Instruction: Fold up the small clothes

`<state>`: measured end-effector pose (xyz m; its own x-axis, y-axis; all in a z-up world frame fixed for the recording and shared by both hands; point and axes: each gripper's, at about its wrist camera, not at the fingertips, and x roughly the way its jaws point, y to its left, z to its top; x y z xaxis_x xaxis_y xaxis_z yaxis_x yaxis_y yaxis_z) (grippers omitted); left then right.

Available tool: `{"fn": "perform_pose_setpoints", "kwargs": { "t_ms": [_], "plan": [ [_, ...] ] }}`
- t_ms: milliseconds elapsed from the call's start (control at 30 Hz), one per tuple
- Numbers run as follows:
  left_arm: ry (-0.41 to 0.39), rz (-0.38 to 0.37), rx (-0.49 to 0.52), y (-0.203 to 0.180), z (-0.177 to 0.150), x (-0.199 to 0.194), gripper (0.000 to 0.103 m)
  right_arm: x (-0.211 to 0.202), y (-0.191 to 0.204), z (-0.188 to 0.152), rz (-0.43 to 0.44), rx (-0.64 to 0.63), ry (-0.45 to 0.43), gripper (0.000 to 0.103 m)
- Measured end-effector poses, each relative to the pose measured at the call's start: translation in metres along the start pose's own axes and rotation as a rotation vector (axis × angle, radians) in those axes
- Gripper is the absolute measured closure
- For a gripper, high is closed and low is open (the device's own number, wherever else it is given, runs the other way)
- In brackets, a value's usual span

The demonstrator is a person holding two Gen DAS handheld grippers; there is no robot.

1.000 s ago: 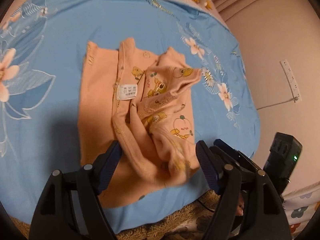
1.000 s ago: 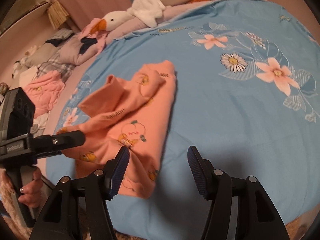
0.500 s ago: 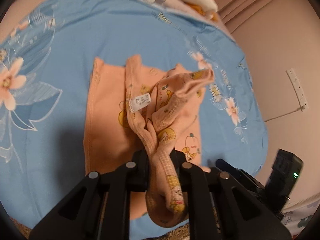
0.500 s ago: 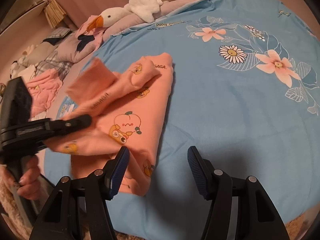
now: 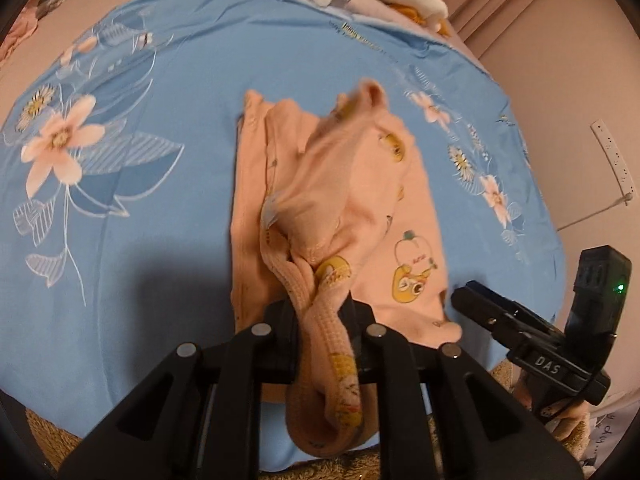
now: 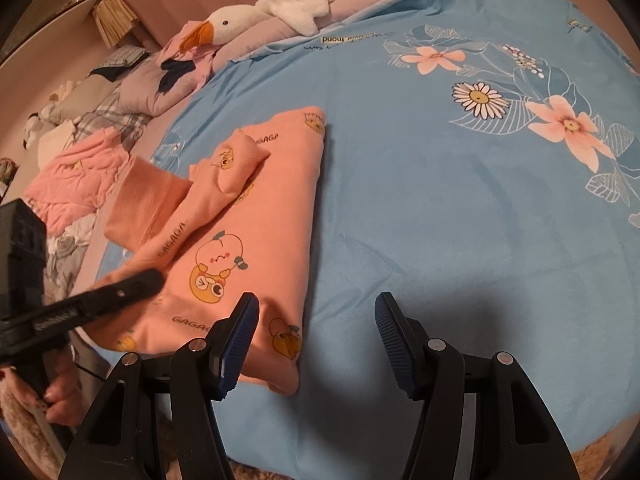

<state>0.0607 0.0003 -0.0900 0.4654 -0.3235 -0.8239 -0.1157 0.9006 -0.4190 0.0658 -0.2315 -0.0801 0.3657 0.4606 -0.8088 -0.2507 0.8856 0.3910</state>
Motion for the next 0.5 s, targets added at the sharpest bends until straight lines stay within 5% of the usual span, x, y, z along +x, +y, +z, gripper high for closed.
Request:
{"fn": "perform_pose_setpoints", "kwargs": {
  "t_ms": [333, 500],
  "plan": [
    [0.004, -0.006, -0.009, 0.002, -0.003, -0.008, 0.082, -0.006, 0.016, 0.002, 0.016, -0.062, -0.030, 0.044],
    [0.001, -0.007, -0.023, 0.006, -0.007, -0.012, 0.082, -0.003, 0.029, 0.003, 0.071, -0.118, -0.024, 0.063]
  ]
}}
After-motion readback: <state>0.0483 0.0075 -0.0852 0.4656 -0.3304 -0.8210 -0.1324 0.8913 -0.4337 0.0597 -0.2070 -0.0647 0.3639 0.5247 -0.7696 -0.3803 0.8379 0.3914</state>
